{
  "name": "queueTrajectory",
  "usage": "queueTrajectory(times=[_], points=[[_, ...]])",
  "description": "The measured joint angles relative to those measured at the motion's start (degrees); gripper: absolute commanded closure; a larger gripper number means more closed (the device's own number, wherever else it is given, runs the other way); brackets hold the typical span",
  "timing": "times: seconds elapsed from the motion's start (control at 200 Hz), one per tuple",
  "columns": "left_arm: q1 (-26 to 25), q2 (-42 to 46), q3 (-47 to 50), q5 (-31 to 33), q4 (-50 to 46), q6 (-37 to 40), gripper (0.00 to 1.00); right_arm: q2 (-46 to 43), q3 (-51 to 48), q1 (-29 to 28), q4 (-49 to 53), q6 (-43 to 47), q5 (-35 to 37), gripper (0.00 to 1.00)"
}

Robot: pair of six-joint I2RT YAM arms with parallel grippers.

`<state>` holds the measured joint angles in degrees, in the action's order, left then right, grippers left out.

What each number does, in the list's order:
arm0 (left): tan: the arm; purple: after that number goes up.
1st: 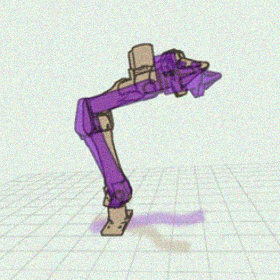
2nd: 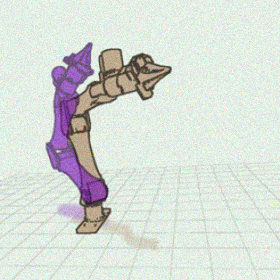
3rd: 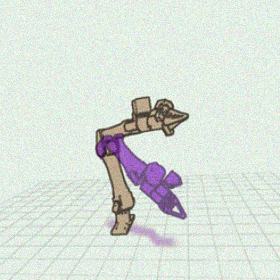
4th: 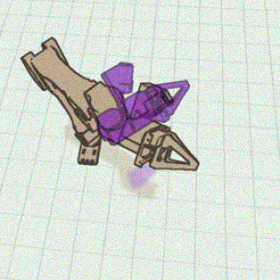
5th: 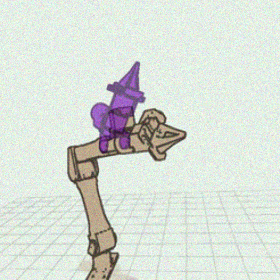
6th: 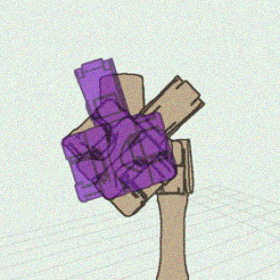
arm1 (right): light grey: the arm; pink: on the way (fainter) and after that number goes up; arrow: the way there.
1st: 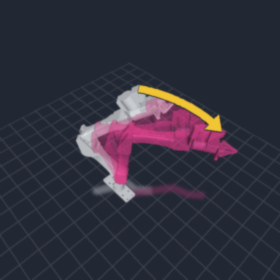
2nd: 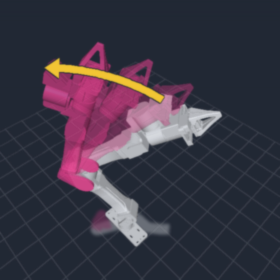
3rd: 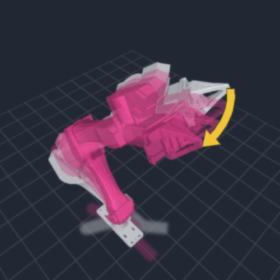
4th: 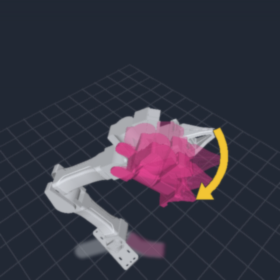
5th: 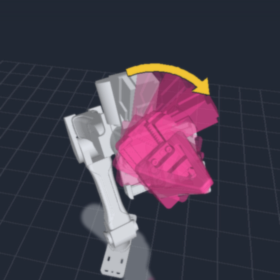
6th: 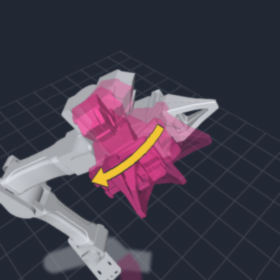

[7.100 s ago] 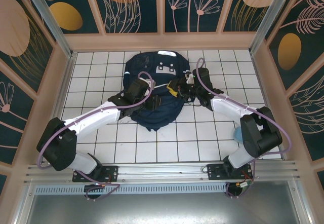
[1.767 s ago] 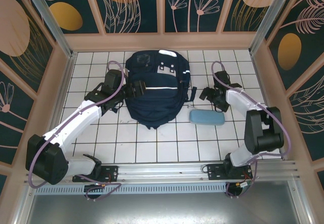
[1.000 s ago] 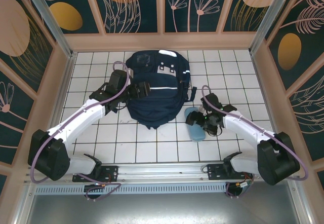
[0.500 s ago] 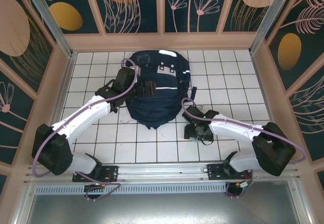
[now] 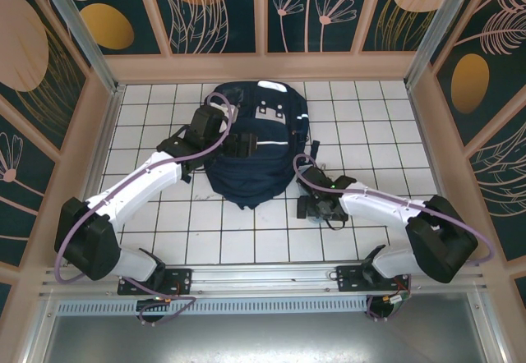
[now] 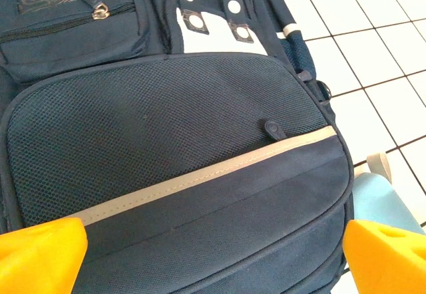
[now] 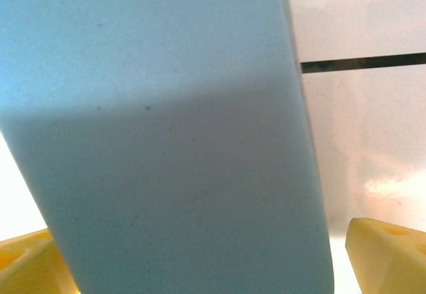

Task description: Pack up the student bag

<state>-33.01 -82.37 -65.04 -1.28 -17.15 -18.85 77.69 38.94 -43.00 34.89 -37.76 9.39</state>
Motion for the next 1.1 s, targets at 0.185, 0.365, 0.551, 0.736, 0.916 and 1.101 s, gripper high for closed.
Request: queueTrajectory(times=[0.185, 0.365, 0.551, 0.736, 0.916, 1.101], points=[[0.0, -0.15, -0.17, -0.39, 0.0, 1.77, 0.01, 0.37, 0.0, 0.63, -1.07, 1.75, -0.13, 0.35], [-0.66, -0.85, -1.09, -1.31, -0.09, 5.31, 0.04, -1.03, 0.15, 1.09, -1.49, 1.36, 0.2, 0.41], [-3.91, -2.97, -2.6, -1.25, -1.79, 13.11, 0.07, -10.16, 0.28, 7.98, -1.36, 0.85, -0.87, 0.41], [-7.32, -7.52, -5.73, -0.76, -6.51, 21.22, 0.06, -13.55, 1.09, 11.72, -0.22, 0.92, -3.02, 0.41], [-8.13, -13.86, -8.63, 1.97, -12.24, 27.21, 0.1, -13.53, 1.66, 13.05, 0.33, 1.01, -4.33, 0.41], [-8.2, -16.44, -9.68, 13.53, -12.24, 28.44, 0.27, -13.53, 2.32, 13.03, 0.57, 1.01, -4.96, 0.42]])
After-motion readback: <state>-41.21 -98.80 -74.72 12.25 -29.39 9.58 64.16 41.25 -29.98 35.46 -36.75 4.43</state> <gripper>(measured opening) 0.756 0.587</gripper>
